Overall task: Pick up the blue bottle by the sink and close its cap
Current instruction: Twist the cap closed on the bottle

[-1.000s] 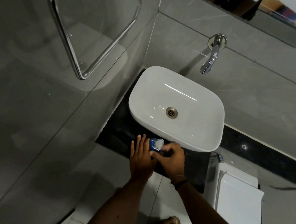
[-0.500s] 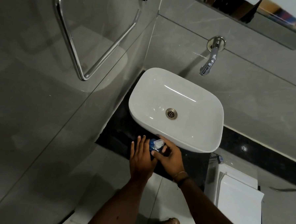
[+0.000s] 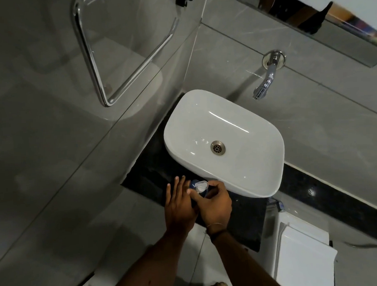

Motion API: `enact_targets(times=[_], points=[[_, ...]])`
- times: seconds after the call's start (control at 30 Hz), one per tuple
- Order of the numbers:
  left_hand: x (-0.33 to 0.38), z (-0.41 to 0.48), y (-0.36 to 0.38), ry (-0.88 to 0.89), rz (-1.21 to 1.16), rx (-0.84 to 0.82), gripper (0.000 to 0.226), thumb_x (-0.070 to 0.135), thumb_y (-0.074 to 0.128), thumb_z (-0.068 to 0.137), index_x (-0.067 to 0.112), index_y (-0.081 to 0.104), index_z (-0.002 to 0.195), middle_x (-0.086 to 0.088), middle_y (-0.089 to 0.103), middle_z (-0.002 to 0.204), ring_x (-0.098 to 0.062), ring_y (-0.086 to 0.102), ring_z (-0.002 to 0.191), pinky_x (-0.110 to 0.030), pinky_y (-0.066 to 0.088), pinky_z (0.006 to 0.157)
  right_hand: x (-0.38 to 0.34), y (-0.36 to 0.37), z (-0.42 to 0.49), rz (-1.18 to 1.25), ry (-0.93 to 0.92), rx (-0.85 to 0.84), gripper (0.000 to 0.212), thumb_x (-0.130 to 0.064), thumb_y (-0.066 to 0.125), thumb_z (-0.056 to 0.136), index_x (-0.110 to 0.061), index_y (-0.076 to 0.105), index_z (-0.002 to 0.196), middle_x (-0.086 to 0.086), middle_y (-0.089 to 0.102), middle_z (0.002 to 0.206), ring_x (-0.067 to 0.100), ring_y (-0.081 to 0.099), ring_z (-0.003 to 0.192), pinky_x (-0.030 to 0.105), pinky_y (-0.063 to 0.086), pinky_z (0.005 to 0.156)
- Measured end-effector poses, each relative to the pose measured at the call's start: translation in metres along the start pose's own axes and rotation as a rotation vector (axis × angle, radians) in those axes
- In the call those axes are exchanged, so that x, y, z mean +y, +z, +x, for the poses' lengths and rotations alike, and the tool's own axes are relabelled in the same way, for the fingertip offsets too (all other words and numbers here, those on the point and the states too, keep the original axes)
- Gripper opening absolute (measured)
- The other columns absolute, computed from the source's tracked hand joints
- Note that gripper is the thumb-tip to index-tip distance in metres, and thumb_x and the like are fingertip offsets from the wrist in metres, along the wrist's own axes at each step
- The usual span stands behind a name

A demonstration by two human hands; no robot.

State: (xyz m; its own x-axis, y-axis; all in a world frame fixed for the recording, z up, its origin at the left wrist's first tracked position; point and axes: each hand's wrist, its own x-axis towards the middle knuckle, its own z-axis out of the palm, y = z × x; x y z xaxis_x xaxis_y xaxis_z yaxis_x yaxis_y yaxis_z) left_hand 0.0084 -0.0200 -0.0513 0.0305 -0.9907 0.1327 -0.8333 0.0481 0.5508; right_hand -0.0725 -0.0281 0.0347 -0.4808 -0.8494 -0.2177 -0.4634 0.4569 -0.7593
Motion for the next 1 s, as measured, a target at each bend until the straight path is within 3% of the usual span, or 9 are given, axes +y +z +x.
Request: enact_targets(times=[0.1,0.23,0.37,0.6,0.7,0.8,0.87,1.0], points=[[0.000,-0.001,0.000,0.005,0.026,-0.046,0.057,0.036,0.055,0.097,0.002,0.052,0.144,-0.017,0.052,0.152,-0.033,0.036,0.149,-0.058,0.033,0.119,-0.006,-0.004,-0.008,-0.004,-0.006,0.022,0.069,-0.060,0.095,0.051,-0.034,0.058,0.103,-0.012,0.070,0.086,0.002,0.067,0.077,0.012,0.048,0.062],[0.000,0.000,-0.001,-0.001,0.015,-0.065,0.058,0.039,0.044,0.100,0.002,0.051,0.144,-0.018,0.049,0.154,-0.033,0.034,0.150,-0.057,0.029,0.122,-0.016,-0.004,-0.008,0.000,0.043,0.082,0.060,-0.067,0.090,0.051,-0.034,0.059,0.091,-0.012,0.069,0.077,0.002,0.066,0.071,0.018,0.050,0.061],[0.001,0.000,-0.002,-0.016,-0.012,-0.052,0.061,0.041,0.041,0.098,0.002,0.054,0.142,-0.018,0.052,0.151,-0.033,0.037,0.148,-0.057,0.031,0.121,-0.015,-0.003,-0.004,0.015,0.064,0.088,0.047,-0.059,0.092,0.060,-0.031,0.064,0.085,-0.012,0.071,0.074,0.002,0.067,0.069,0.023,0.055,0.063],[0.001,0.002,-0.003,-0.045,-0.023,-0.104,0.068,0.048,0.034,0.097,0.002,0.052,0.143,-0.016,0.050,0.154,-0.030,0.033,0.151,-0.055,0.028,0.122,-0.012,-0.005,-0.004,0.069,-0.016,0.049,0.036,-0.037,0.096,0.066,-0.040,0.063,0.081,-0.010,0.072,0.074,0.000,0.069,0.069,0.011,0.052,0.063],[0.001,0.003,-0.003,-0.060,-0.032,-0.128,0.073,0.055,0.033,0.097,0.002,0.050,0.145,-0.015,0.048,0.155,-0.028,0.031,0.151,-0.055,0.027,0.123,-0.005,-0.011,-0.003,0.097,-0.069,-0.015,0.037,-0.022,0.094,0.071,-0.037,0.070,0.096,-0.009,0.075,0.084,-0.003,0.070,0.081,0.009,0.056,0.072],[0.002,0.003,-0.005,-0.068,-0.065,-0.119,0.083,0.065,0.019,0.100,0.003,0.051,0.144,-0.015,0.051,0.153,-0.029,0.034,0.150,-0.056,0.029,0.122,0.002,-0.018,0.000,0.093,-0.107,-0.095,0.042,-0.011,0.091,0.076,-0.018,0.077,0.115,0.001,0.078,0.098,0.009,0.074,0.092,0.022,0.060,0.091],[0.002,0.003,-0.008,-0.062,-0.077,-0.112,0.089,0.067,0.011,0.099,0.002,0.052,0.144,-0.016,0.052,0.151,-0.030,0.036,0.149,-0.057,0.032,0.120,0.003,-0.022,0.002,0.084,-0.135,-0.124,0.045,-0.008,0.090,0.076,-0.013,0.078,0.119,0.006,0.079,0.100,0.017,0.075,0.096,0.027,0.059,0.095],[0.002,0.003,-0.007,-0.065,-0.077,-0.123,0.085,0.066,0.017,0.099,0.003,0.049,0.146,-0.016,0.049,0.154,-0.030,0.033,0.151,-0.057,0.030,0.121,0.002,-0.026,0.006,0.066,-0.156,-0.158,0.046,-0.008,0.090,0.076,-0.024,0.076,0.117,-0.006,0.076,0.094,0.000,0.072,0.091,0.008,0.055,0.086]])
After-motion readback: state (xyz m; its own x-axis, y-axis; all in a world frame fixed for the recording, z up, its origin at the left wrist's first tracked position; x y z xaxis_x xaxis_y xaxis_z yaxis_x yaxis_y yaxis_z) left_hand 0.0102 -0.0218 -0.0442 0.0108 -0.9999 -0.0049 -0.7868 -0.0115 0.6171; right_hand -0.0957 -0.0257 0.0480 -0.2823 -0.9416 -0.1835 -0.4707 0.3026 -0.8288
